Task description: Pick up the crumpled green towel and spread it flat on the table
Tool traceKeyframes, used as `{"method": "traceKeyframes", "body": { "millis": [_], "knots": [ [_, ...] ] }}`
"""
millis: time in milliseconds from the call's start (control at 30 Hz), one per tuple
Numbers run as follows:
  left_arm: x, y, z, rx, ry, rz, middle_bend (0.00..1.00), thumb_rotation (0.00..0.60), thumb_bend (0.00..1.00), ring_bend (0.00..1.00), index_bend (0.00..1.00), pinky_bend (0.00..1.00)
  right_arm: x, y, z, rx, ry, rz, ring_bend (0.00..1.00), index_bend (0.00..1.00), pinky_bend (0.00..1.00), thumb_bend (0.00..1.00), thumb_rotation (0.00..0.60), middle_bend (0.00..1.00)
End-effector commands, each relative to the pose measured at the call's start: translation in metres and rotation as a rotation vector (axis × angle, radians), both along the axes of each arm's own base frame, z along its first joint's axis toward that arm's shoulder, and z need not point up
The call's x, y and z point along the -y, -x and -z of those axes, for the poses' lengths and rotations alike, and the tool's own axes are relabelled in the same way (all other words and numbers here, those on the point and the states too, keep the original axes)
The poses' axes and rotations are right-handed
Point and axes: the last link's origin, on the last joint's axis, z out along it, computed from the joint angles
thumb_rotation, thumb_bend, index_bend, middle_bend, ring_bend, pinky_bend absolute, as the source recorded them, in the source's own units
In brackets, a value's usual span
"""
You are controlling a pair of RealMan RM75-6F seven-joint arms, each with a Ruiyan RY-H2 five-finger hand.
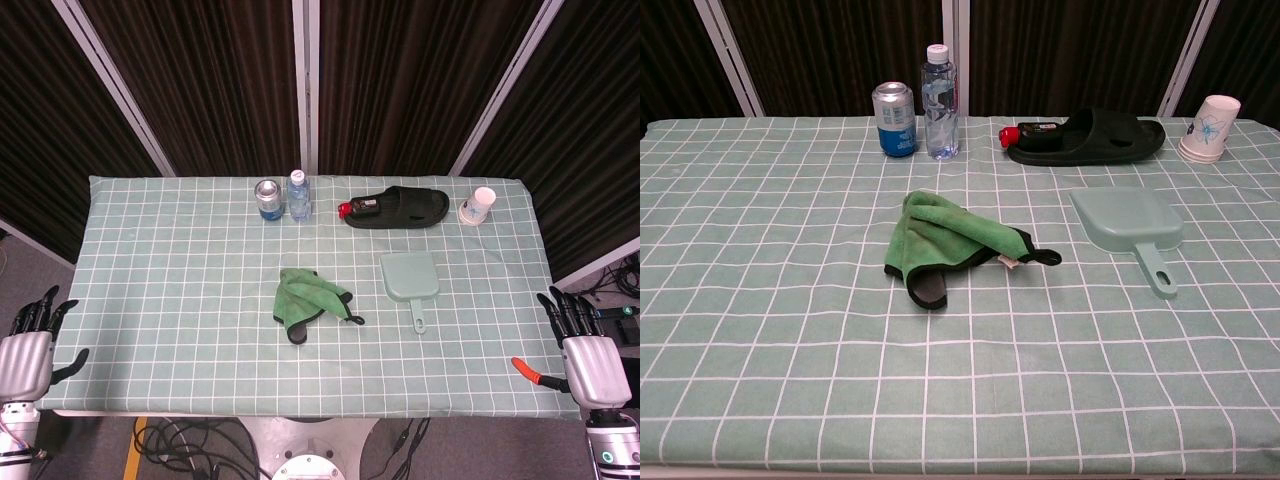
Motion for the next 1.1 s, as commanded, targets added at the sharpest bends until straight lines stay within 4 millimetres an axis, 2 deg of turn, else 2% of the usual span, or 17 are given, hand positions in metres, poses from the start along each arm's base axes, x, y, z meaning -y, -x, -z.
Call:
{"method": "traceKeyframes", "body": {
  "millis": [33,433,500,600,733,900,1100],
  "knots": [
    [0.0,0.001,0.001,0.001,0.003,-0.003,0.13,0.6,0.3,0.12,0.24,0.13,-0.001,0.0,0.0,0.001,-0.002,0.001,0.0,0.0,0.0,0.09,0.393,0.0],
    [0.003,-0.001,-0.001,0.007,0.0,-0.001,0.13,0.6,0.3,0.12,0.23,0.13,-0.002,-0.002,0.0,0.006,-0.011,-0.015,0.0,0.01,0.0,0.09,0.395,0.0],
    [0.002,-0.001,-0.001,0.006,-0.002,0.002,0.13,0.6,0.29,0.12,0.23,0.13,-0.001,-0.002,0.001,0.003,-0.02,-0.017,0.0,0.03,0.0,0.09,0.394,0.0],
    [0.002,-0.001,-0.001,0.008,-0.004,0.002,0.13,0.6,0.29,0.12,0.23,0.13,0.004,-0.003,0.005,-0.005,-0.043,-0.022,0.0,0.11,0.0,0.09,0.394,0.0],
    [0.002,-0.002,0.0,0.011,0.0,0.001,0.13,0.6,0.29,0.12,0.23,0.13,0.022,-0.009,0.019,-0.035,-0.116,-0.052,0.0,0.24,0.0,0.1,0.432,0.0],
    [0.003,-0.002,-0.001,0.014,-0.006,-0.001,0.13,0.6,0.29,0.12,0.23,0.13,0.057,-0.025,0.046,-0.035,-0.223,-0.106,0.0,0.29,0.0,0.09,0.467,0.0],
    [0.007,0.0,-0.002,0.016,-0.01,-0.009,0.13,0.6,0.29,0.12,0.23,0.13,0.106,-0.049,0.092,-0.037,-0.328,-0.165,0.0,0.31,0.0,0.09,0.495,0.0]
  ]
}}
